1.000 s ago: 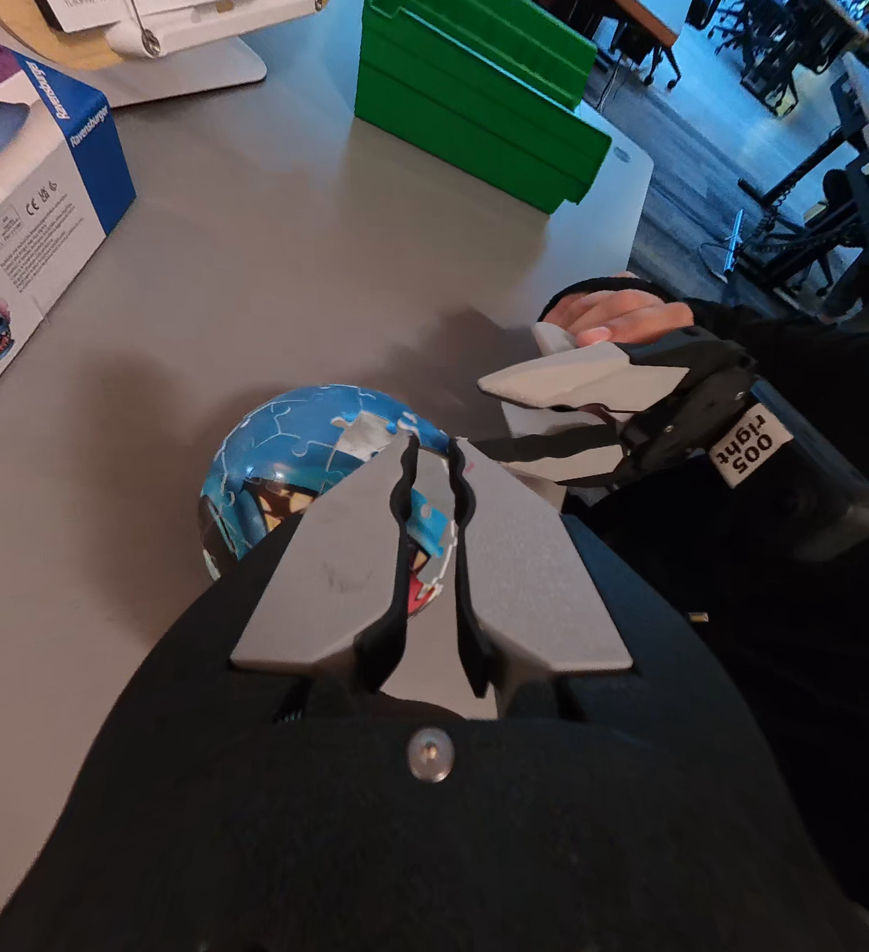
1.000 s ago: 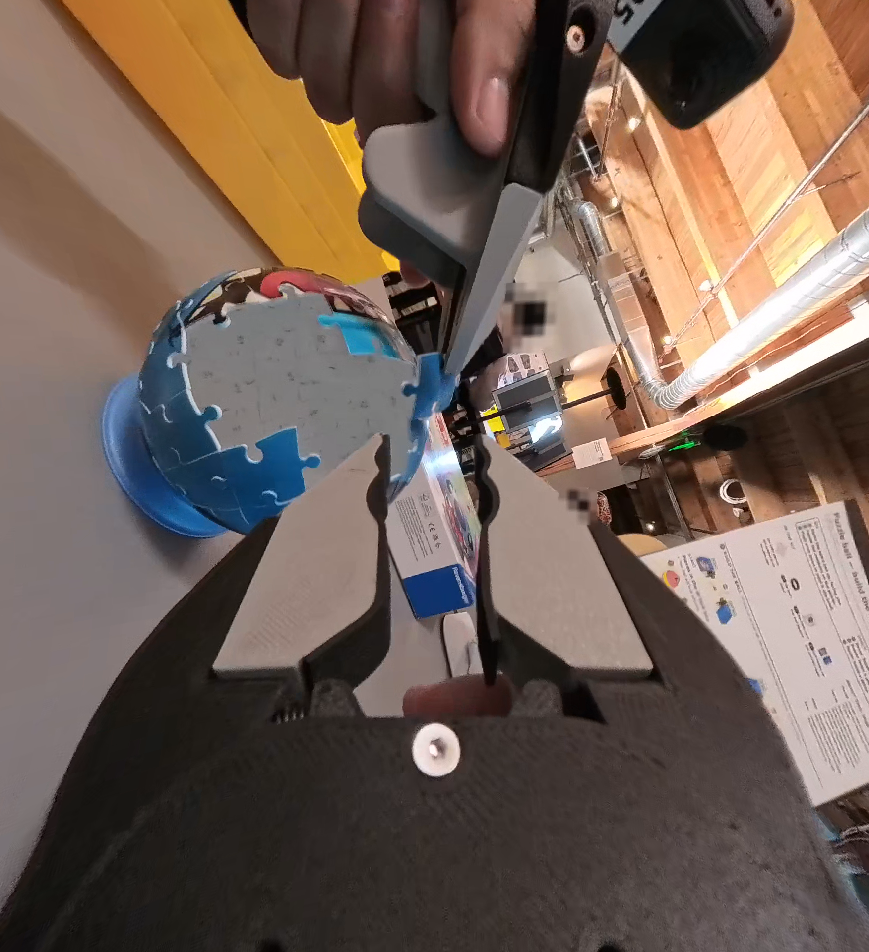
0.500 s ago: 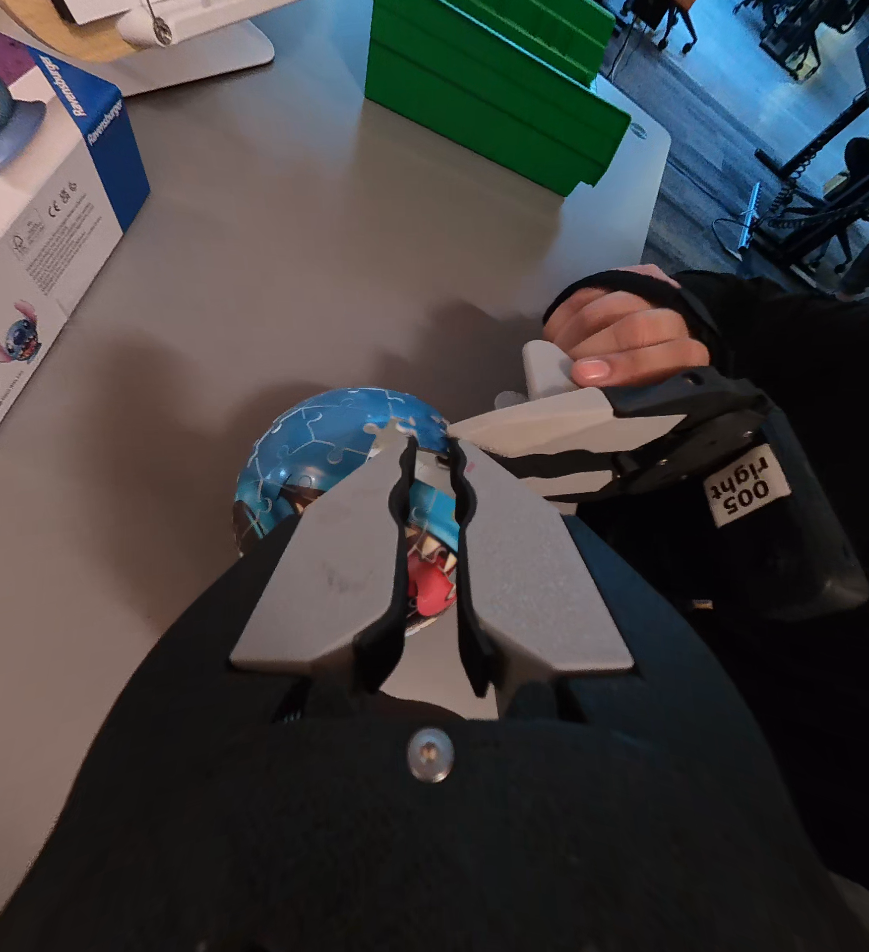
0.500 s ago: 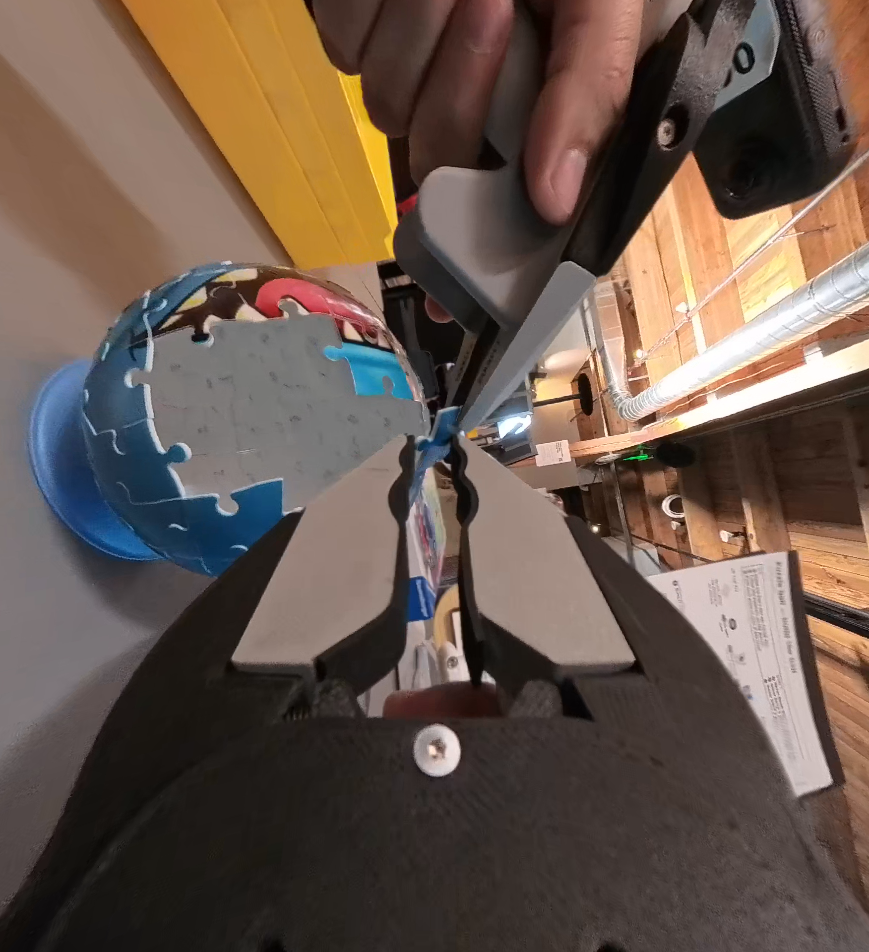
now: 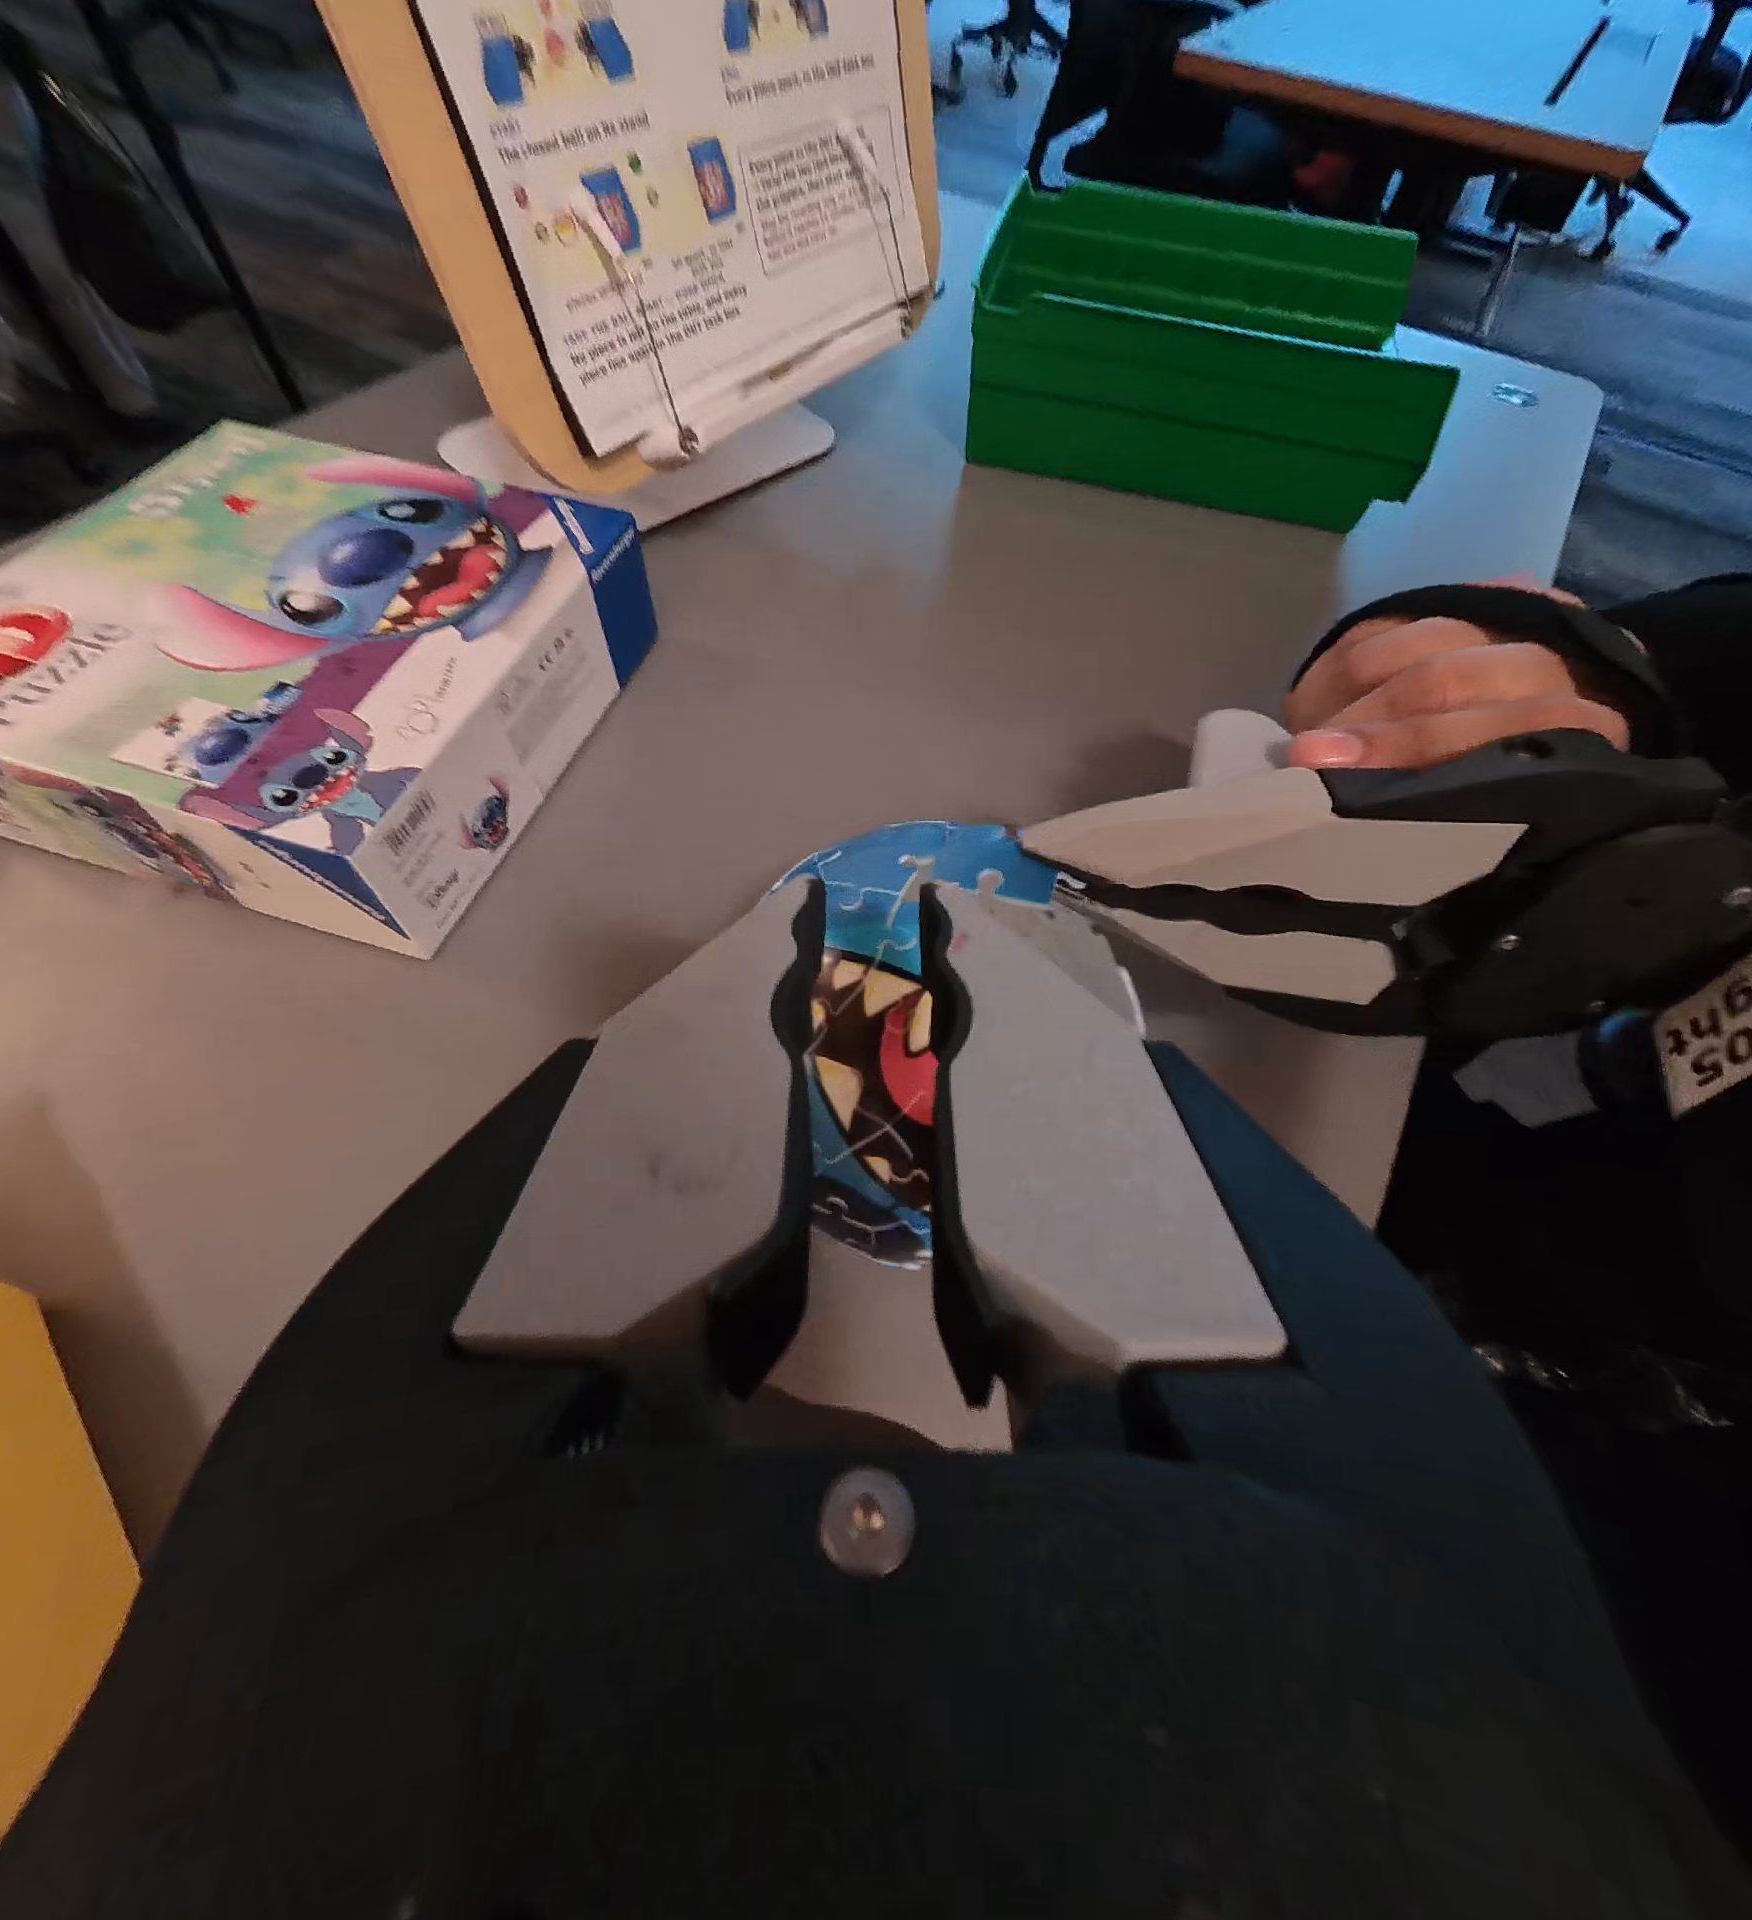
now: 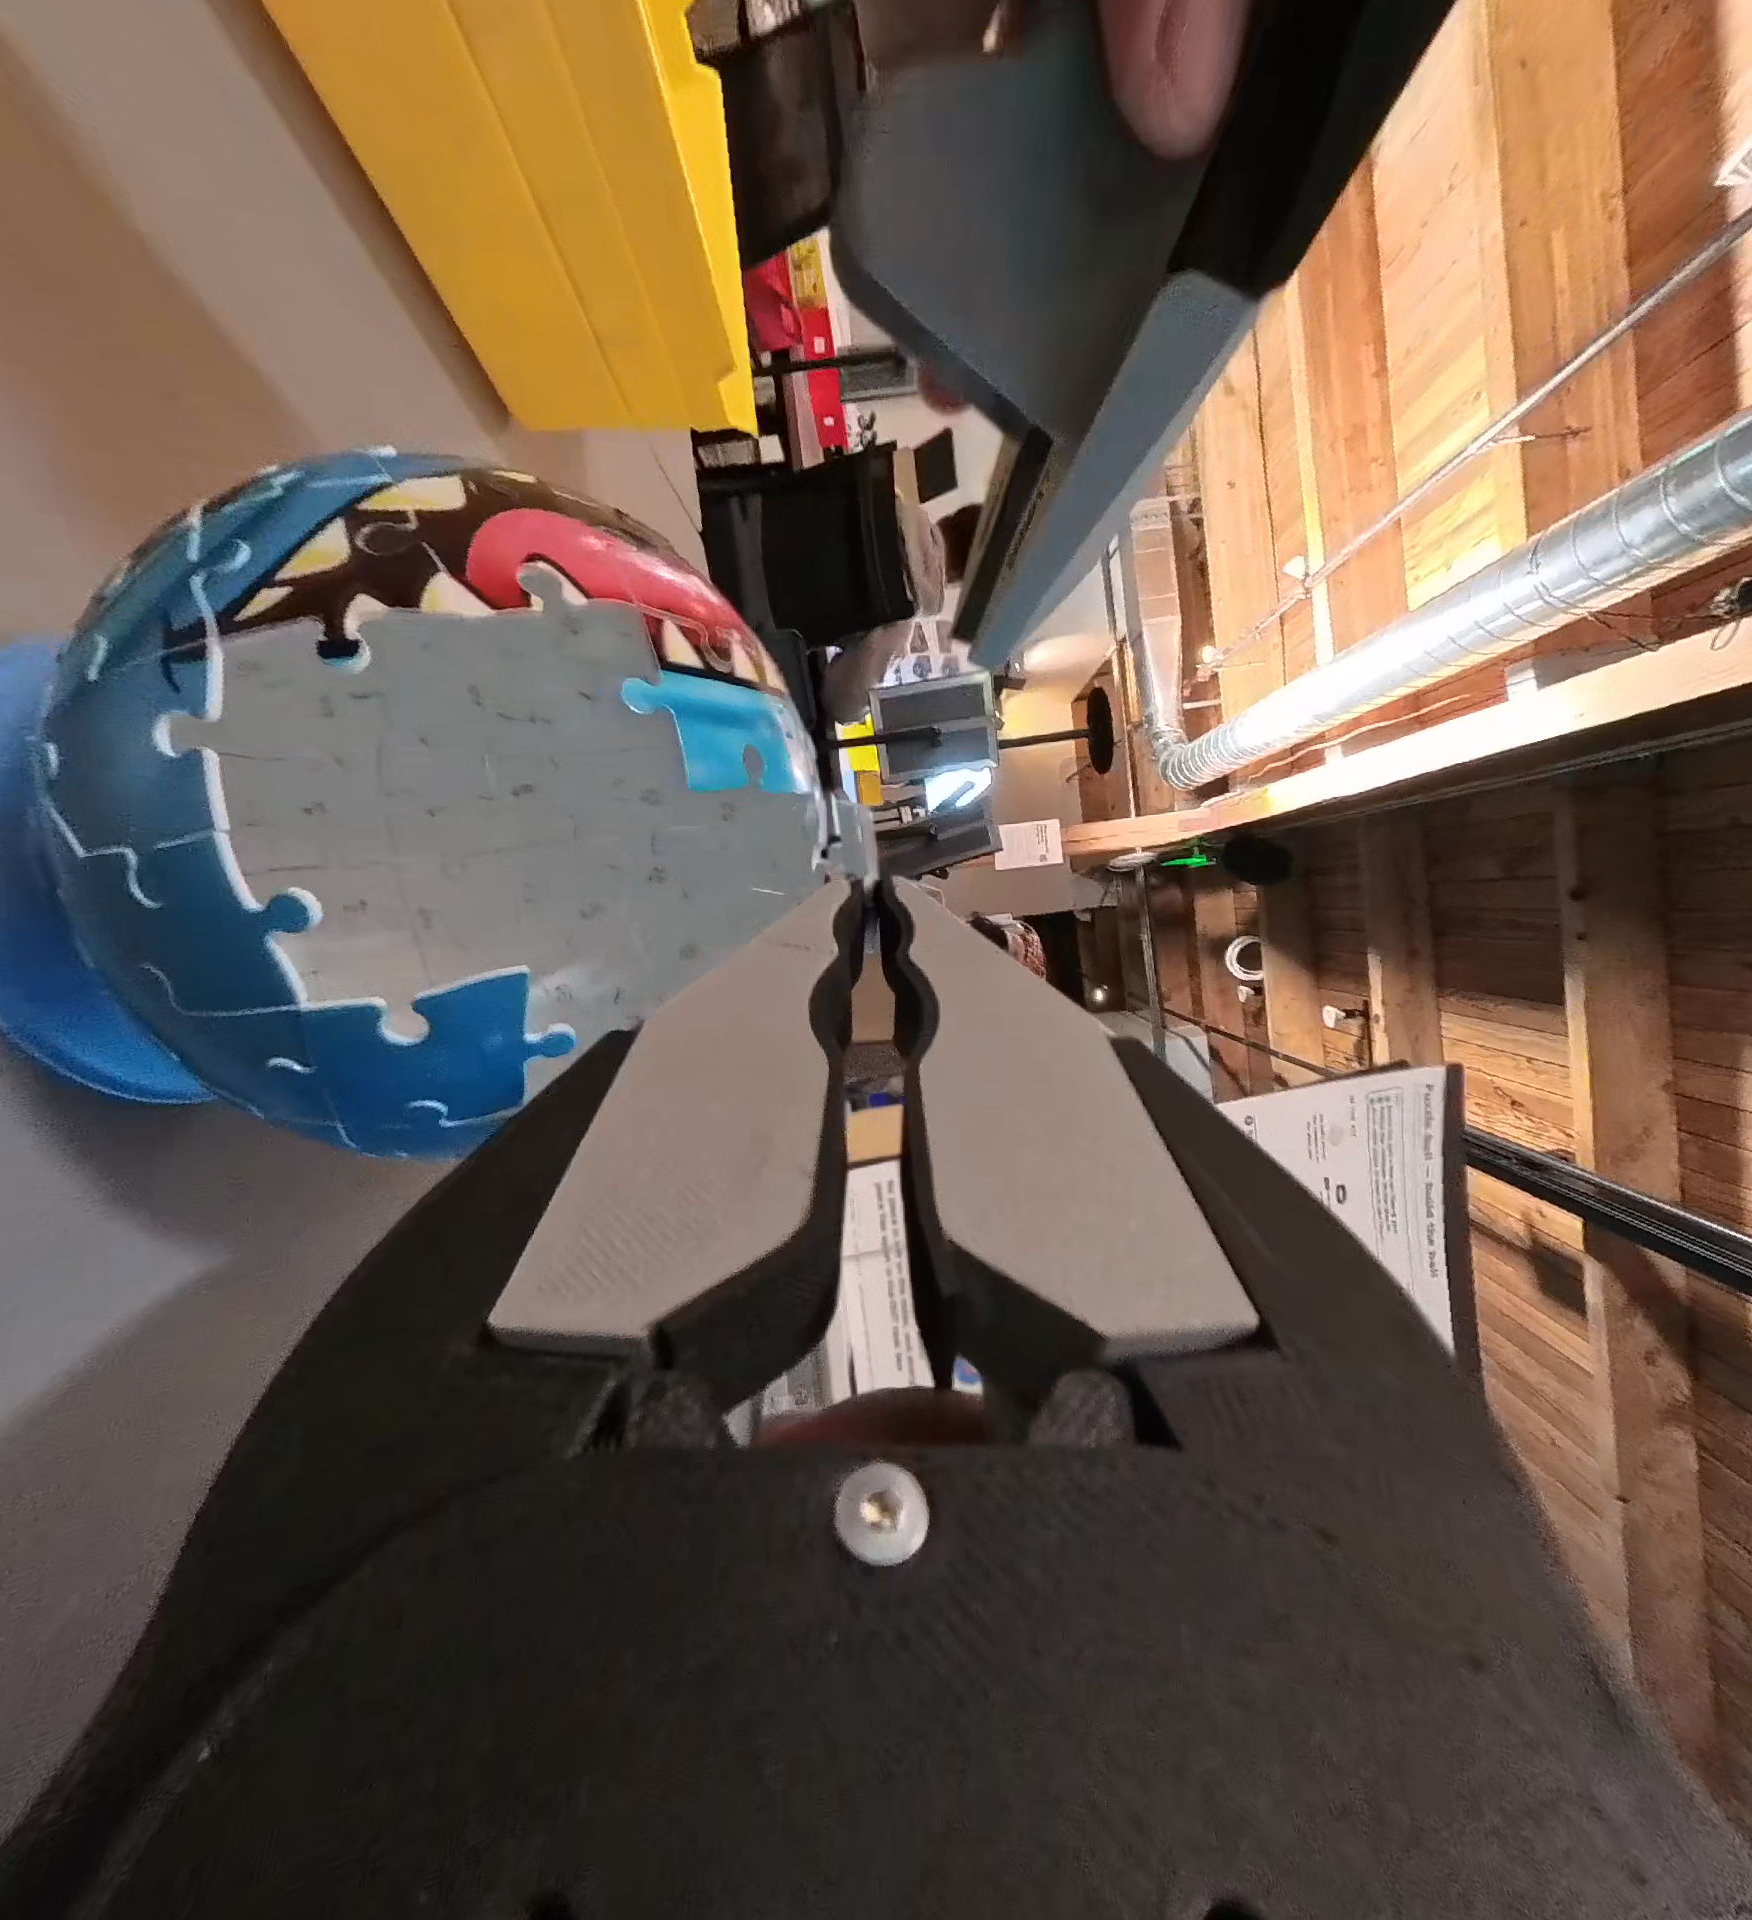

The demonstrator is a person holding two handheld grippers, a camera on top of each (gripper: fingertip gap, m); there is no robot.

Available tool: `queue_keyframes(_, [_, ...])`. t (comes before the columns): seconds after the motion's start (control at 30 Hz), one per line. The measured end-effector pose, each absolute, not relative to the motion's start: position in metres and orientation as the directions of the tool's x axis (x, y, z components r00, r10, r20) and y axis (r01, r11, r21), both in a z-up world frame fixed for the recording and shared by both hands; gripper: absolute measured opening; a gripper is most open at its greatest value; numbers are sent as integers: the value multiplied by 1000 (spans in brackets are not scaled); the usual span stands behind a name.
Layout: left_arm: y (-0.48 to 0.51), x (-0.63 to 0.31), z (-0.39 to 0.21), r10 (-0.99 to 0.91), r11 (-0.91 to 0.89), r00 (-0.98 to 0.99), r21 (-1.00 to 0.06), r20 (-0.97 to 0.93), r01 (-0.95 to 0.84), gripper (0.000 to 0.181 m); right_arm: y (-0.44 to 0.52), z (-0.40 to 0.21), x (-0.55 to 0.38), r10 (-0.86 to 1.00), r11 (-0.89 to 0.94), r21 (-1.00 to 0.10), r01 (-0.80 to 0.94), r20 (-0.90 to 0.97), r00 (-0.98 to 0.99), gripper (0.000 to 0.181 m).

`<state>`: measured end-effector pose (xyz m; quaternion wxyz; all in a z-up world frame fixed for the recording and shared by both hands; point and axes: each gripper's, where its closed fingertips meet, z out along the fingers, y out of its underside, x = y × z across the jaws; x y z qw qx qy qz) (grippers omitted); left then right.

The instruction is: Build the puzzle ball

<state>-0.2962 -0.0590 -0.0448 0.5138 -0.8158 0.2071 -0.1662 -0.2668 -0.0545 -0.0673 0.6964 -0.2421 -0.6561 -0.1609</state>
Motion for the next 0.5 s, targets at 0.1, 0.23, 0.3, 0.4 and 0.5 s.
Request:
queue_keyframes(0.1, [-62, -297, -46, -501, -327, 864, -916, -41, -233, 22, -51, -70, -267, 85, 819, -121, 561, 992, 91, 0])
queue_keyframes(0.23, [-72, -285, -50, -539, -224, 809, -886, -234, -405, 28, -57, -72, -269, 54, 823, -90, 562, 995, 80, 0])
queue_keyframes(0.3, [-73, -284, -51, -513, -179, 783, -849, -351, -498, 30, -55, -72, -270, 47, 819, -78, 569, 997, 69, 0])
queue_keyframes(0.4, [-82, -270, -53, -557, -129, 714, -805, -424, -579, 37, -53, -74, -270, 53, 818, -75, 570, 997, 55, 0])
queue_keyframes(0.5, [-82, -265, -56, -608, -106, 651, -766, -454, -633, 38, -54, -77, -271, 48, 817, -62, 573, 998, 40, 1])
